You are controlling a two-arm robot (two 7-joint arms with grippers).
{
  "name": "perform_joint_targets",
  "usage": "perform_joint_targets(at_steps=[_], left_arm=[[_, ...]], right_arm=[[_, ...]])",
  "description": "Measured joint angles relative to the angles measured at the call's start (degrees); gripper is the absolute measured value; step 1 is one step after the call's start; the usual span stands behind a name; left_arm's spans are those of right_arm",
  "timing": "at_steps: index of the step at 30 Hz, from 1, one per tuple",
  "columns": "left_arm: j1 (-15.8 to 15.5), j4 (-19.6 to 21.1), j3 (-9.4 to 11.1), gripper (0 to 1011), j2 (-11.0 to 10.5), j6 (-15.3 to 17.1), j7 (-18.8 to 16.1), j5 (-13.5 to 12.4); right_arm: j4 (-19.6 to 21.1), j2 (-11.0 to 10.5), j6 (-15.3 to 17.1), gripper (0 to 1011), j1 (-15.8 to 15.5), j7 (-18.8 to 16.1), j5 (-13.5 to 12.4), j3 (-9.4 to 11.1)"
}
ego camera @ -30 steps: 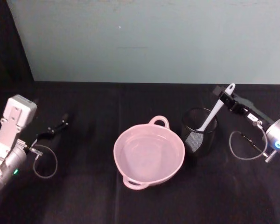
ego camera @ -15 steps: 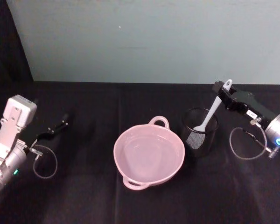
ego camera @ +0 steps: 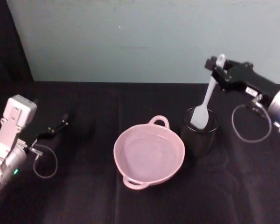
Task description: Use the one hand to pick up the spoon and stir the clear water in the bowl.
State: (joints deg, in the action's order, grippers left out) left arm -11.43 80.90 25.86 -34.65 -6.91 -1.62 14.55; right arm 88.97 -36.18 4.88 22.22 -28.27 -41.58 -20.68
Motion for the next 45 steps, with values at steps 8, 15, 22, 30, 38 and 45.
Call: perform_joint_targets(at_steps=[8,15,22,30,38,45], left_arm=[[0.0,0.0,0.0,1005,0.0,0.0,0.0,0.0],[0.0,0.0,0.0,1005,0.0,0.0,0.0,0.0],[0.0,0.0,0.0,1005,0.0,0.0,0.0,0.0],[0.0,0.0,0.0,1005,0.0,0.0,0.0,0.0],[0.0,0.0,0.0,1005,0.0,0.0,0.0,0.0],[0.0,0.0,0.0,1005,0.0,0.0,0.0,0.0]], right_arm=[[4.6,-2.4,3.8,114,2.7,-0.1,2.8,-0.6],[5.2,-2.6,4.1,114,2.8,0.0,2.9,-0.5],[4.9,-2.5,4.1,114,2.7,0.0,2.8,-0.5],[4.8,-2.5,4.0,114,2.7,0.0,2.8,-0.5],[4.9,-2.5,3.8,114,2.1,-0.2,2.4,-0.1],[7.4,-1.8,3.3,114,1.3,-1.3,1.1,-0.5]])
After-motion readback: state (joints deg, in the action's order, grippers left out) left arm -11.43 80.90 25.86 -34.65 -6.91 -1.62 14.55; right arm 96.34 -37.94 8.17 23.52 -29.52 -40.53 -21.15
